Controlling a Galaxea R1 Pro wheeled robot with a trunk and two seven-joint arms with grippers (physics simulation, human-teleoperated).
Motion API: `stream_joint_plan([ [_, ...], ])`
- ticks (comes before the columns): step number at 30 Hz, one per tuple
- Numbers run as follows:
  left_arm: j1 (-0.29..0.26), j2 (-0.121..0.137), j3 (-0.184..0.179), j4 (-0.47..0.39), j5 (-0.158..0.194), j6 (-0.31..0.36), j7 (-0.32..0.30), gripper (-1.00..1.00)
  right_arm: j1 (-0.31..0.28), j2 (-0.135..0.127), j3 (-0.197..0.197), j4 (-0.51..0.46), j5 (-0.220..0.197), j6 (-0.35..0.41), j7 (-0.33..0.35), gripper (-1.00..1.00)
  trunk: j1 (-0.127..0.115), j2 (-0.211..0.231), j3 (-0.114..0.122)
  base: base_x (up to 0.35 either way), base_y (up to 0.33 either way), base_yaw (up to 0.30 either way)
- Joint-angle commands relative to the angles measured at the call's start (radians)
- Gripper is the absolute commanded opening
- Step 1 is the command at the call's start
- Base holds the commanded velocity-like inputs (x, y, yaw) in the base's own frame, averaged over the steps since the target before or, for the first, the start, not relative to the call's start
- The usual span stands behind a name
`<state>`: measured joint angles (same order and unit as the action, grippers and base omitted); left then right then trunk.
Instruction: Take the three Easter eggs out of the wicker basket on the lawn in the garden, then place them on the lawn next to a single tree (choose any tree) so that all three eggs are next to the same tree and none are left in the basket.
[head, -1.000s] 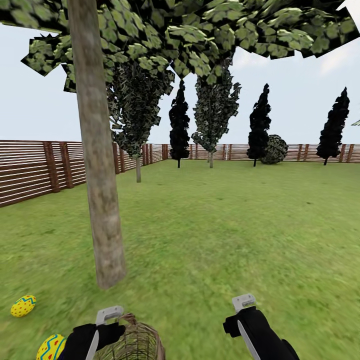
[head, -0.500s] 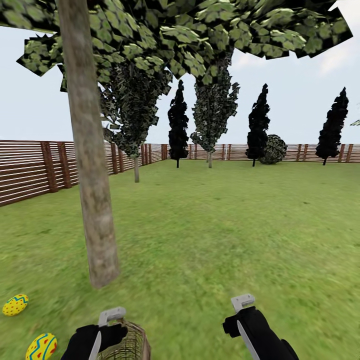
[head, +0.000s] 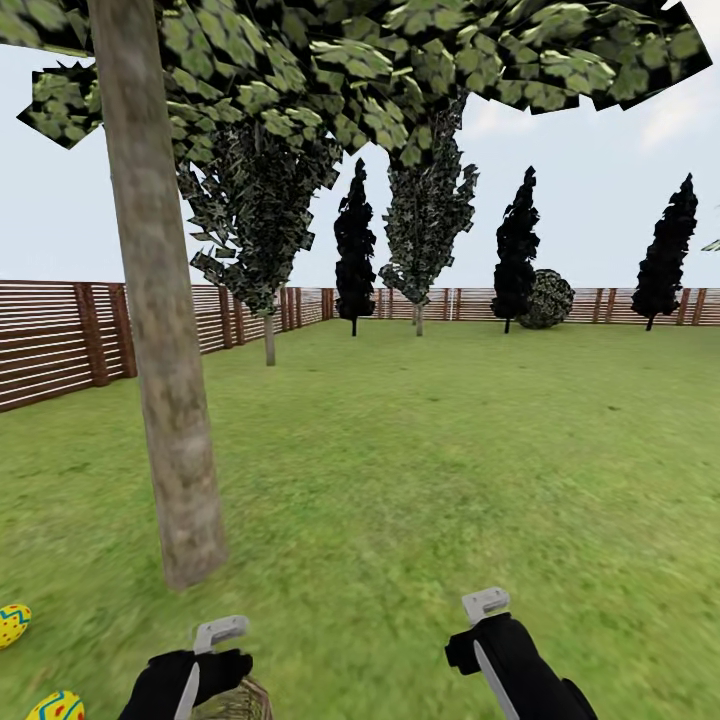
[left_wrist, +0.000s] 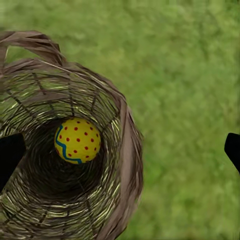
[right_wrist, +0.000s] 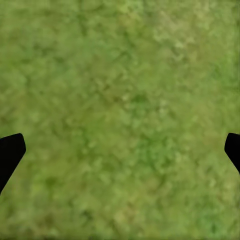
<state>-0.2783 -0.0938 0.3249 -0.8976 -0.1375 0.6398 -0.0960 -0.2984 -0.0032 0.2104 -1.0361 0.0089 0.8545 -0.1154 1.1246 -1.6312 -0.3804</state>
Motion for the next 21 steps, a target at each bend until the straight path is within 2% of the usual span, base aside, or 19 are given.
stream_joint_plan([
  [1, -0.001, 0.018, 0.011, -0.009, -0.009, 0.005, -0.017, 1.0, -0.001, -0.002, 0.0, -0.001, -0.001, 0.005, -0.003, 1.0, 0.0, -0.001, -0.001, 0.007, -0.001, 0.0],
  [2, -0.001, 0.045, 0.013, -0.014, -0.006, 0.006, -0.023, 1.0, -0.001, -0.003, -0.001, -0.001, -0.002, 0.005, -0.002, 1.0, 0.0, -0.001, -0.001, 0.005, -0.001, 0.0],
  [4, -0.001, 0.156, 0.016, -0.018, -0.001, 0.008, -0.079, 1.0, -0.001, -0.005, -0.004, -0.001, -0.005, 0.006, 0.0, 1.0, 0.0, -0.001, -0.001, 0.002, 0.0, 0.0],
  [5, -0.001, 0.226, 0.028, -0.017, -0.002, 0.009, -0.158, 1.0, -0.001, -0.006, -0.005, -0.001, -0.006, 0.006, 0.001, 1.0, 0.0, -0.001, -0.001, 0.0, 0.0, 0.0],
  [7, -0.001, 0.3, 0.073, -0.012, -0.003, 0.009, -0.247, 1.0, -0.001, -0.006, -0.005, -0.001, -0.008, 0.006, 0.001, 1.0, 0.0, -0.001, -0.001, 0.0, 0.0, 0.0],
  [9, -0.001, 0.351, 0.124, -0.01, -0.004, 0.009, -0.317, 1.0, -0.001, -0.006, -0.006, -0.001, -0.009, 0.006, 0.001, 1.0, 0.0, -0.001, -0.001, 0.0, 0.0, 0.0],
  [12, -0.001, 0.387, 0.158, -0.013, -0.009, 0.013, -0.374, 1.0, -0.001, -0.009, -0.009, -0.001, -0.009, 0.006, 0.001, 1.0, 0.0, -0.001, -0.001, 0.0, 0.0, 0.0],
  [21, 0.0, 0.399, 0.167, -0.003, -0.016, 0.018, -0.386, 1.0, -0.001, -0.01, -0.011, -0.002, -0.005, 0.006, -0.003, 1.0, 0.0, -0.001, -0.001, 0.0, 0.0, 0.0],
])
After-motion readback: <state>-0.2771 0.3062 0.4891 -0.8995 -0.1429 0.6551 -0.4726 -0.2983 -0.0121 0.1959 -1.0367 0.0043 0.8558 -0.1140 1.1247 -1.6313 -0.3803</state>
